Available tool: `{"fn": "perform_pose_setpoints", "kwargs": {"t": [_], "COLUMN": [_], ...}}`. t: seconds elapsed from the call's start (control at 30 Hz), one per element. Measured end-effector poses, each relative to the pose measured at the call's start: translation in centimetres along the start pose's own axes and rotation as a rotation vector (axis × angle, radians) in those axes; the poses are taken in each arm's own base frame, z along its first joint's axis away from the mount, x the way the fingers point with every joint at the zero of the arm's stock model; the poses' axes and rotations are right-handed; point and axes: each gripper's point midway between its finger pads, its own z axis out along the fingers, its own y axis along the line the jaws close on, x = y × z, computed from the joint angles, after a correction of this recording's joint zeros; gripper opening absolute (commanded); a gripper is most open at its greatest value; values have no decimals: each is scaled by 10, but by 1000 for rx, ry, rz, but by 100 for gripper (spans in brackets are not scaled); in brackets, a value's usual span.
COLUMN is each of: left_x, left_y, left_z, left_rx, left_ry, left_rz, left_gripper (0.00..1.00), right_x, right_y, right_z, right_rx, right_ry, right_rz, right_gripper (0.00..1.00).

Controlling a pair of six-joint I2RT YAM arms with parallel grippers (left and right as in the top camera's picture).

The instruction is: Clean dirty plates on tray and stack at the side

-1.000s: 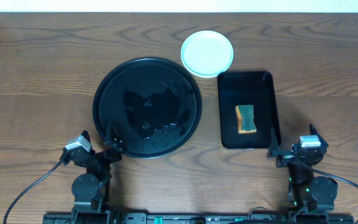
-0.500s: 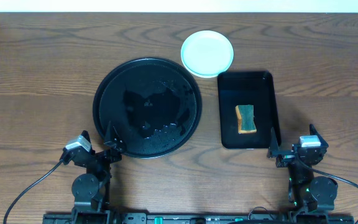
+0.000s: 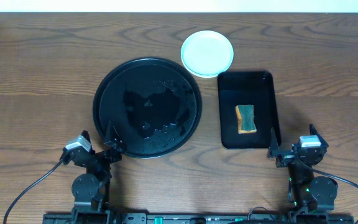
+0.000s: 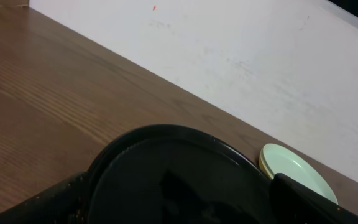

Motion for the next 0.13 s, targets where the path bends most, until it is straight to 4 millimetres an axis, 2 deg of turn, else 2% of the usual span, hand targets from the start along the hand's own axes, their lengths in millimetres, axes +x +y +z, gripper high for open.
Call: {"fn": "perform_pose_setpoints", "kwargs": {"t": [0.13], "left_x": [0], "left_y": [0], "left_z": [0], "left_rx": [0], "left_ry": [0], "left_rz": [0], "left_gripper": [93], "right_x": [0], "right_y": [0], "right_z": [0], "right_rx": [0], "right_ry": [0], "right_rz": [0], "right_gripper": [99]}}
